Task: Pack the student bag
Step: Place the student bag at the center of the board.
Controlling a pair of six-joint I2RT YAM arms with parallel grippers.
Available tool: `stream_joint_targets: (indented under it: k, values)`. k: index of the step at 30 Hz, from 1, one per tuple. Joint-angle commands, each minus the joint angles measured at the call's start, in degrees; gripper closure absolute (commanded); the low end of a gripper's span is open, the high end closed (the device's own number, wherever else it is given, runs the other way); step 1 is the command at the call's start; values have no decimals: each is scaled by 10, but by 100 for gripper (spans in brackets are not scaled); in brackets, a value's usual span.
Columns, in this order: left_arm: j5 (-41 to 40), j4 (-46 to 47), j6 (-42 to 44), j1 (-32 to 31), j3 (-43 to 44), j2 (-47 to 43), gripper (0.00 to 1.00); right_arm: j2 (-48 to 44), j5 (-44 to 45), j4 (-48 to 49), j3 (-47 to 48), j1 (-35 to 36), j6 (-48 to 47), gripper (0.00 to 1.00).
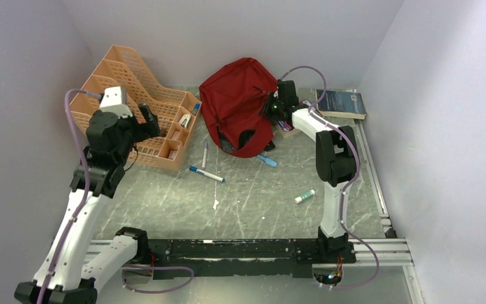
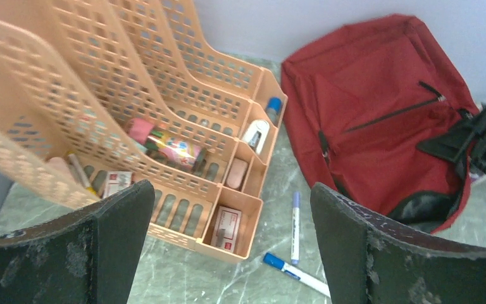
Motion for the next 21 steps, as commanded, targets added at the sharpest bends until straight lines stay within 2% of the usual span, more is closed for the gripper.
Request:
stream_joint_targets:
  k: [1, 4, 7, 10, 12, 14, 18, 21]
  values:
    - [128, 29, 40, 6, 9, 49, 2, 36, -71, -34, 46, 13, -15, 67]
    - [181, 38, 48, 5, 9, 81, 2, 58, -103, -57, 75, 14, -29, 62]
    - [220, 62, 52, -1, 5, 109, 2, 44, -84, -64, 66, 14, -33, 55]
    - [225, 74, 54, -16, 18, 150, 2, 4, -29, -68, 38, 13, -30, 40]
    - [211, 75, 64, -39, 39, 181, 2, -27, 7, -68, 16, 13, -26, 23]
    - [183, 67, 73, -65, 68, 216, 2, -61, 46, -68, -9, 13, -18, 12]
    - [113, 56, 43, -119, 122, 279, 4, -141, 126, -49, -63, 11, -1, 6]
    - [119, 115, -8, -140, 117, 299, 5, -180, 169, -41, -86, 9, 8, 3]
